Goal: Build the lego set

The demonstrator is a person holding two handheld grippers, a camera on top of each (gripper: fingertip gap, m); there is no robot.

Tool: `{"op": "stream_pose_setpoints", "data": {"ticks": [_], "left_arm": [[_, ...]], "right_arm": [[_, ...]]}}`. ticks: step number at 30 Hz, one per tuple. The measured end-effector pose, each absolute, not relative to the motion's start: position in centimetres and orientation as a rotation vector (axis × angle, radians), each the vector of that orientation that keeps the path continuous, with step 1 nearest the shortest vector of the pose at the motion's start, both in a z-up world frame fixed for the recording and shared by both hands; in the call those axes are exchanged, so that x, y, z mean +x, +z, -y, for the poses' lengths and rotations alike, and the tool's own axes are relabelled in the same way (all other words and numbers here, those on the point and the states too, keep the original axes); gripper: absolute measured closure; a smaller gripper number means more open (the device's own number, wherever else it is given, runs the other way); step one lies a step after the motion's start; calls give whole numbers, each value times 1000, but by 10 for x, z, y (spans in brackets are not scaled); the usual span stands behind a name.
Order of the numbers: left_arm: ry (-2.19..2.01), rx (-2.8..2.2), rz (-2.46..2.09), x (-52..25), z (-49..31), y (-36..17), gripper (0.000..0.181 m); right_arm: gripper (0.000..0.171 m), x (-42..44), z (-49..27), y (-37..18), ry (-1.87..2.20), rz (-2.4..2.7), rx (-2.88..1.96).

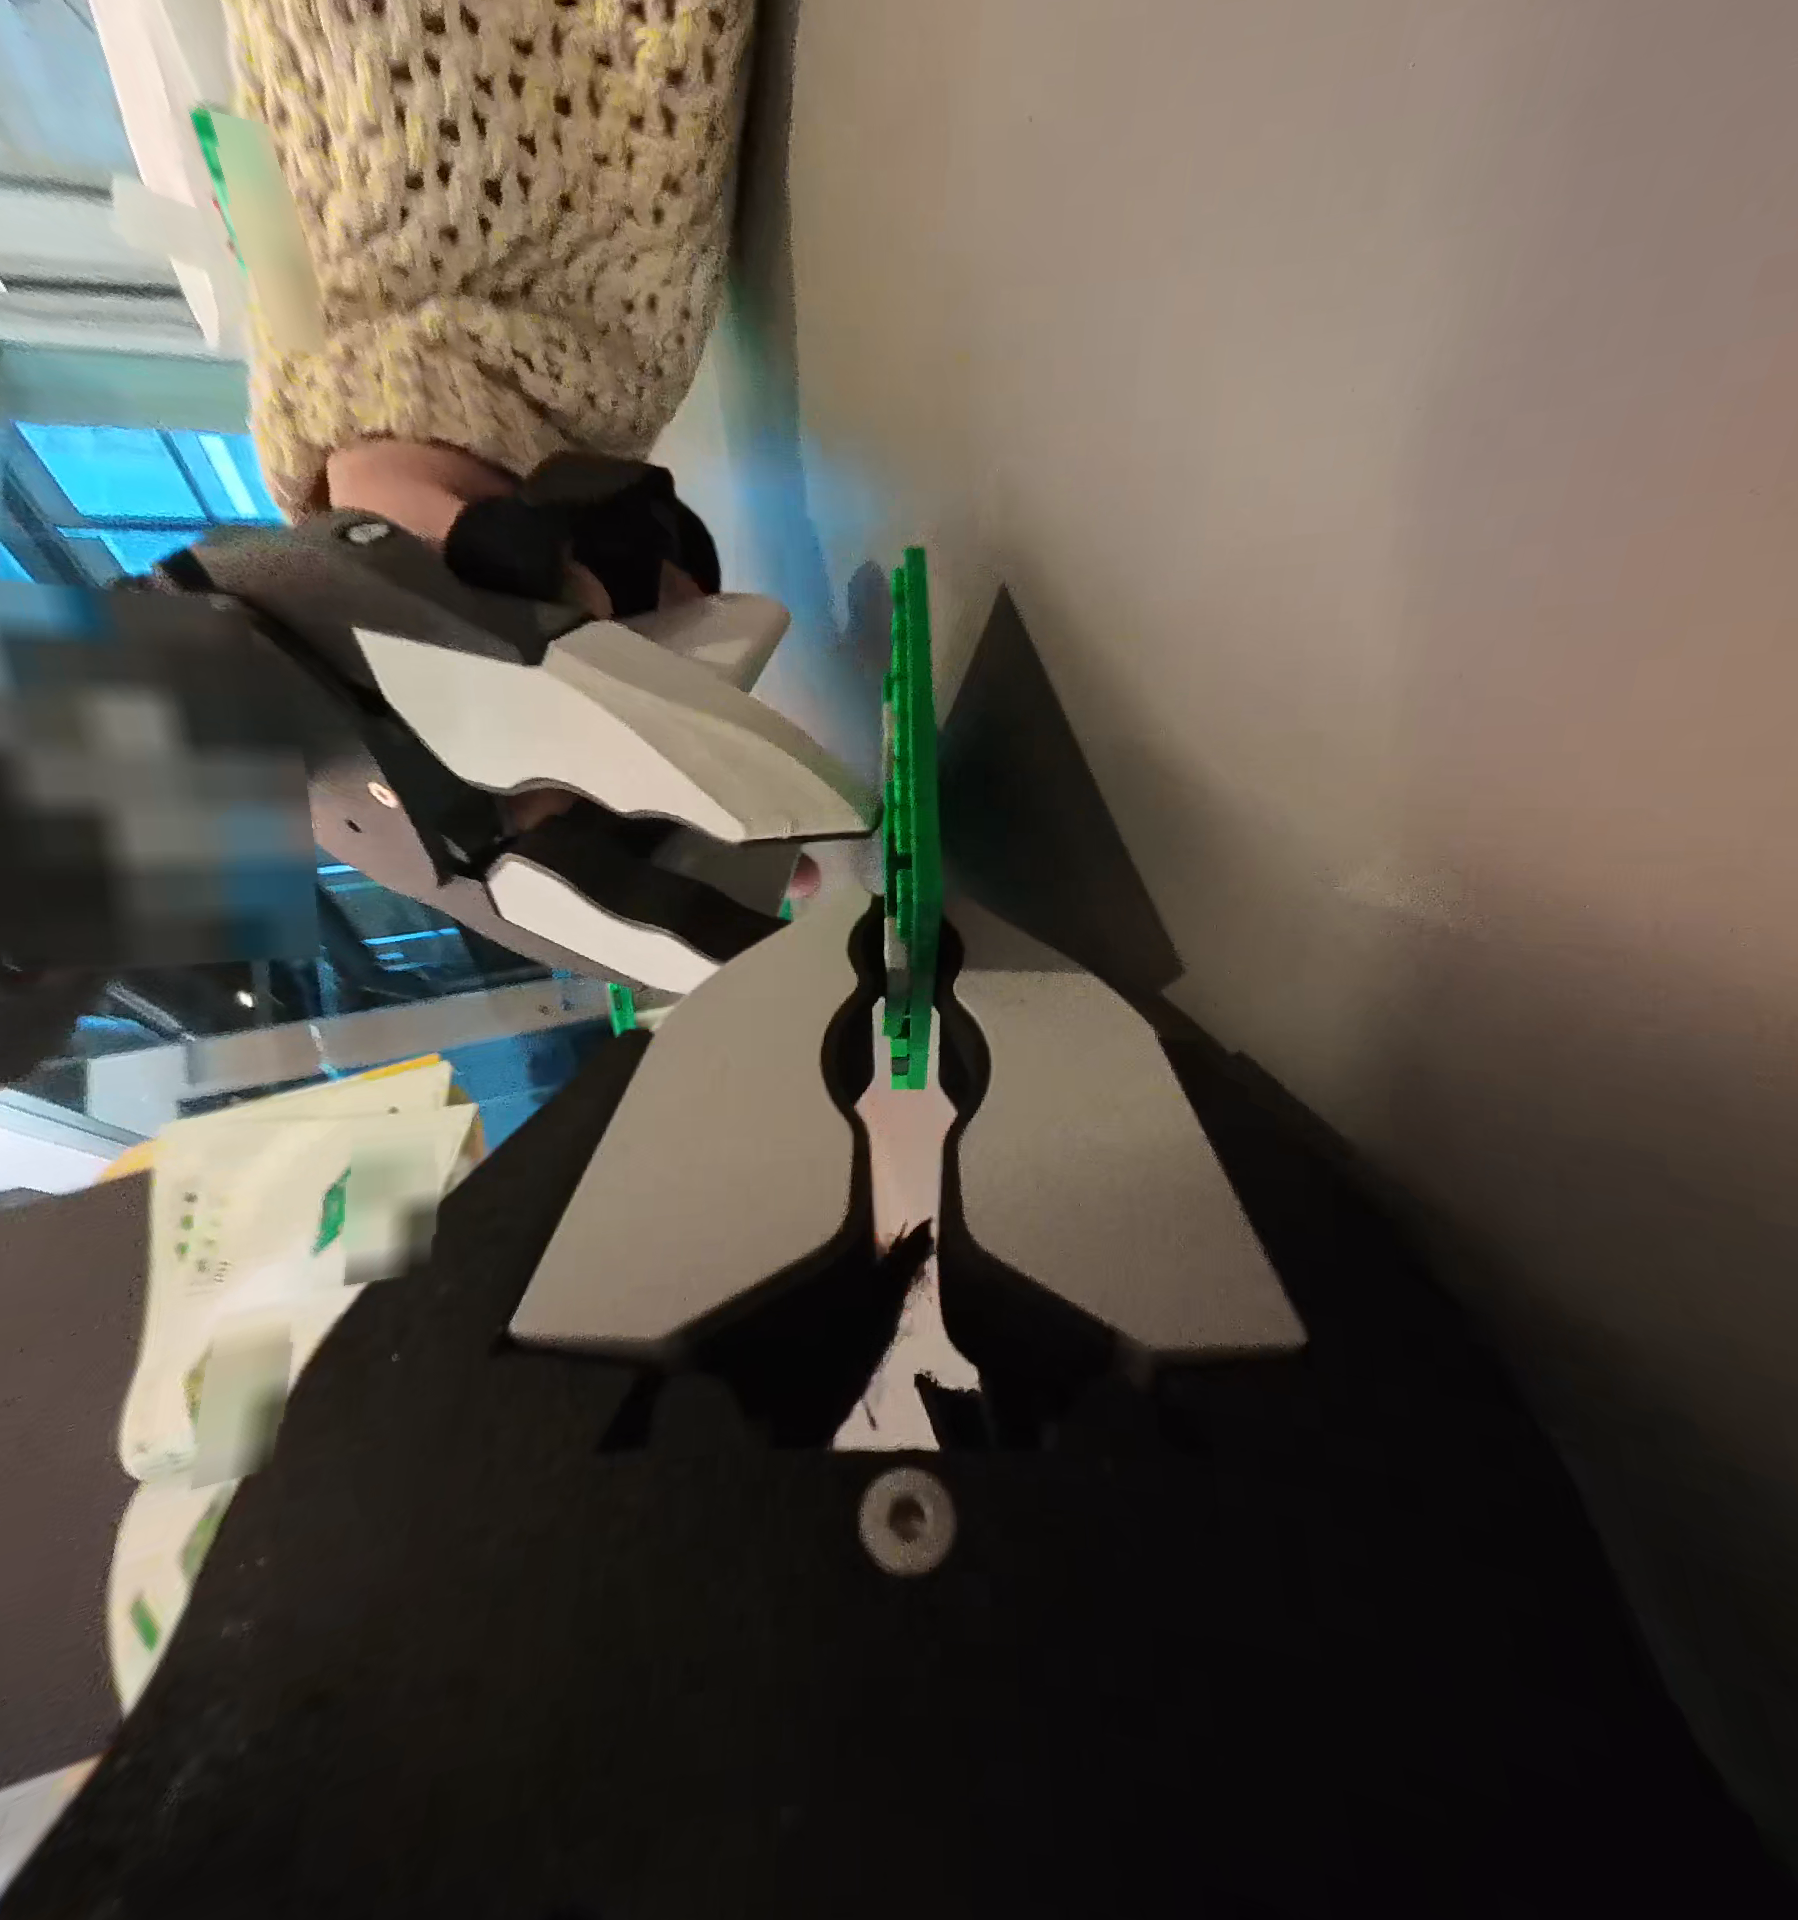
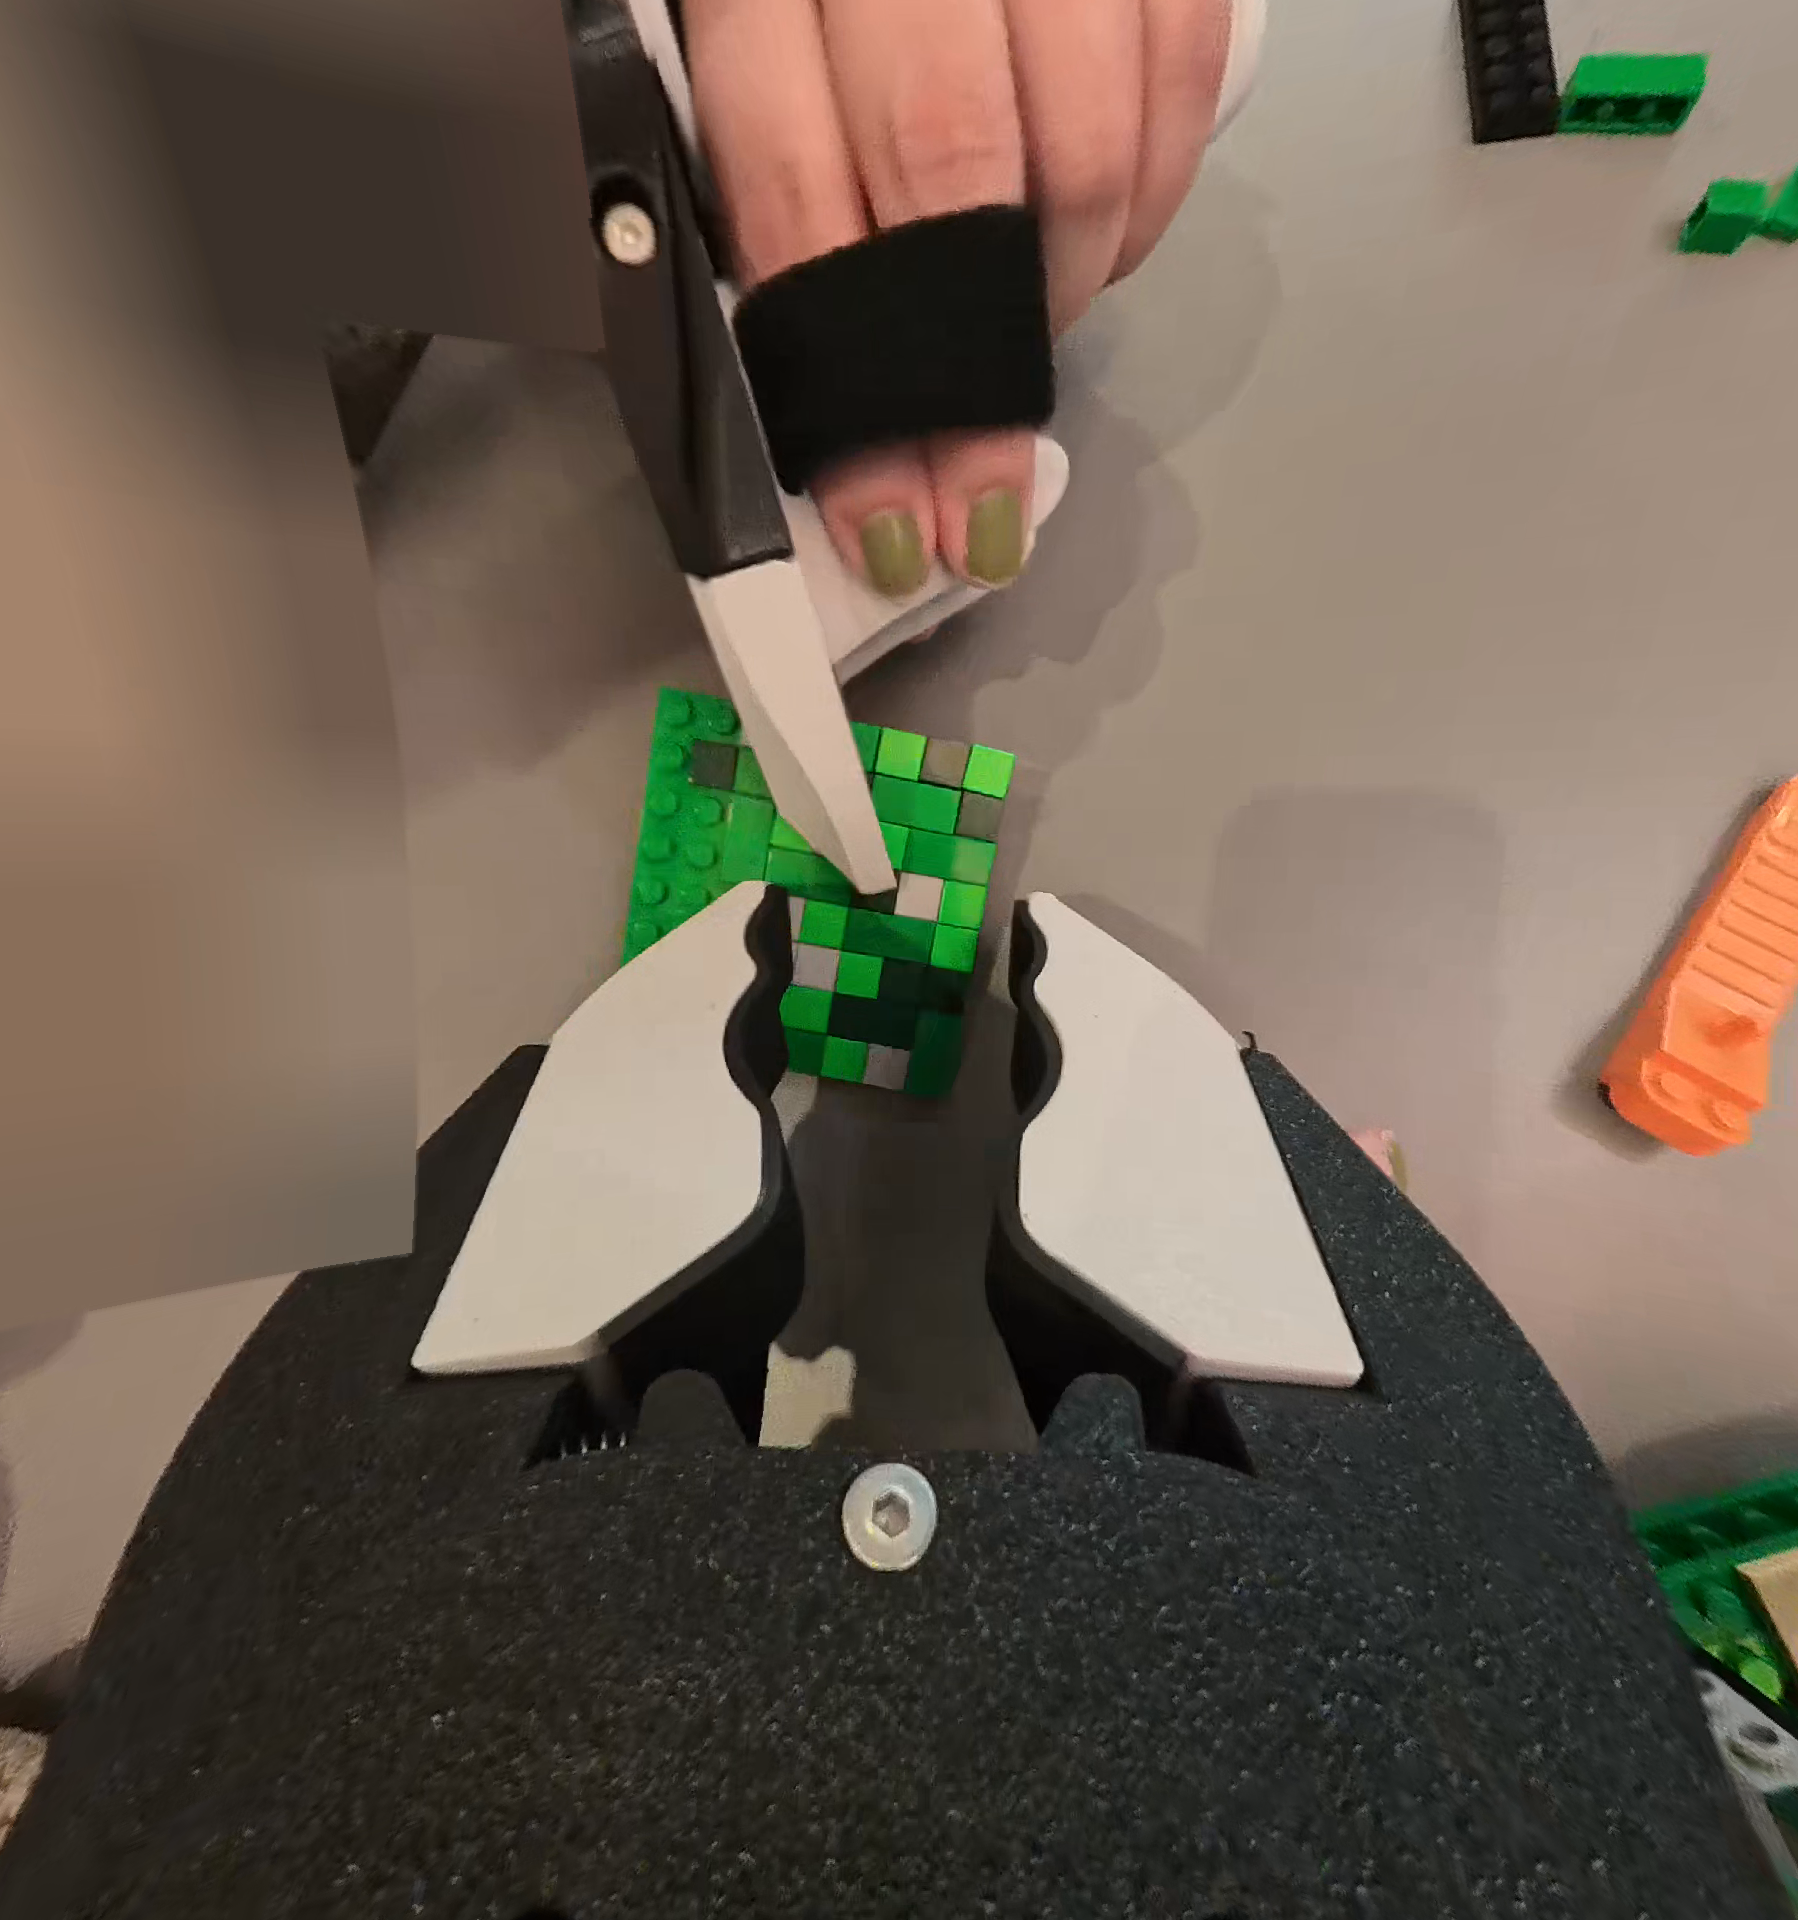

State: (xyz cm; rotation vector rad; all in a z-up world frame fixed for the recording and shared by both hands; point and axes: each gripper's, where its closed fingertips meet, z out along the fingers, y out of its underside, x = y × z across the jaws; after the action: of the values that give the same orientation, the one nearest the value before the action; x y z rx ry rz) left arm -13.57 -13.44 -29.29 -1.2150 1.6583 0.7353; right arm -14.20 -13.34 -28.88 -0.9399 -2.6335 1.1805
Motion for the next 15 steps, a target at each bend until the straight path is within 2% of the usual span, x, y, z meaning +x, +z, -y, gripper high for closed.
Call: {"op": "stream_pose_setpoints", "data": {"ticks": [8, 15], "left_arm": [[653, -1319, -1634, -136, 136, -292, 174], [648, -1316, -1666, -137, 137, -298, 170]], "right_arm": [[127, -138, 134, -287, 1090, 2666, -966], [131, -138, 140, -295, 1111, 2667, -987]]}}
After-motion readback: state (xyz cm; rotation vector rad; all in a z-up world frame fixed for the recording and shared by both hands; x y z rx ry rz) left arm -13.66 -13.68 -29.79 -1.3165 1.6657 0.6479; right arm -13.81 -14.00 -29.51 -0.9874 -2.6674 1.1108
